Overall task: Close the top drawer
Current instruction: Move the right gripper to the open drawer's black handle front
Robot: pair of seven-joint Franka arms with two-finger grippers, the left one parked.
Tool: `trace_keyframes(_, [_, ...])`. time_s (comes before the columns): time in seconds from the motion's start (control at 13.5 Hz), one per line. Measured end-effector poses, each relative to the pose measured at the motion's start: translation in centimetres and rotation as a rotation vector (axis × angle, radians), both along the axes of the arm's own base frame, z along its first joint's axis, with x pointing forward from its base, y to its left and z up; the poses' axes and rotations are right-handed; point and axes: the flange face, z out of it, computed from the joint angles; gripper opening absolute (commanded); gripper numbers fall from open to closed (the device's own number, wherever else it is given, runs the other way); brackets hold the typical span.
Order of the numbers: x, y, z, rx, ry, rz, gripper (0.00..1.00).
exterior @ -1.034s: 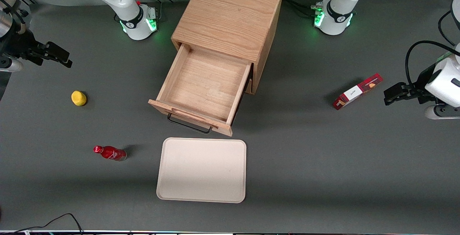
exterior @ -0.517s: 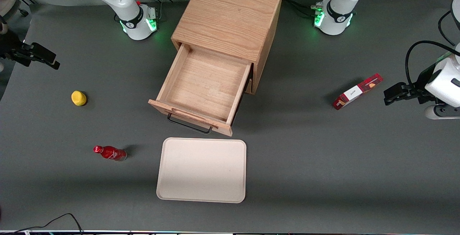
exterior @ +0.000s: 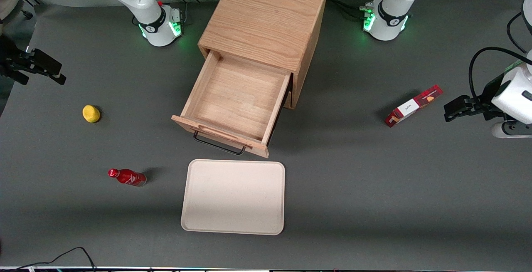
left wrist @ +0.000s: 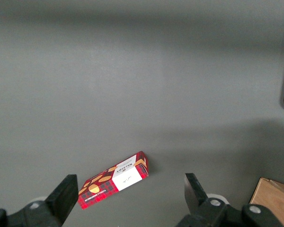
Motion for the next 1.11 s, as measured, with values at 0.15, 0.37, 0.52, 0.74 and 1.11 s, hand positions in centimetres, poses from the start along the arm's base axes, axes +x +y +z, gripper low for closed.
trace_keyframes(0.15, [3.1, 3.1, -0.2, 0.014, 0.034, 0.066, 1.00])
trace_keyframes(0.37, [7.6, 7.7, -2.2, 0.025, 0.045, 0.145, 1.00])
trace_keyframes(0.52, [9.1, 10.2, -2.8, 0.039, 0.025, 0.185, 1.00])
trace_keyframes(0.74, [9.0, 14.3, -1.6, 0.084, -0.035, 0.260, 1.00])
trace_keyframes(1.11, [10.6, 21.2, -7.0, 0.145, -0.020, 0.431, 1.00])
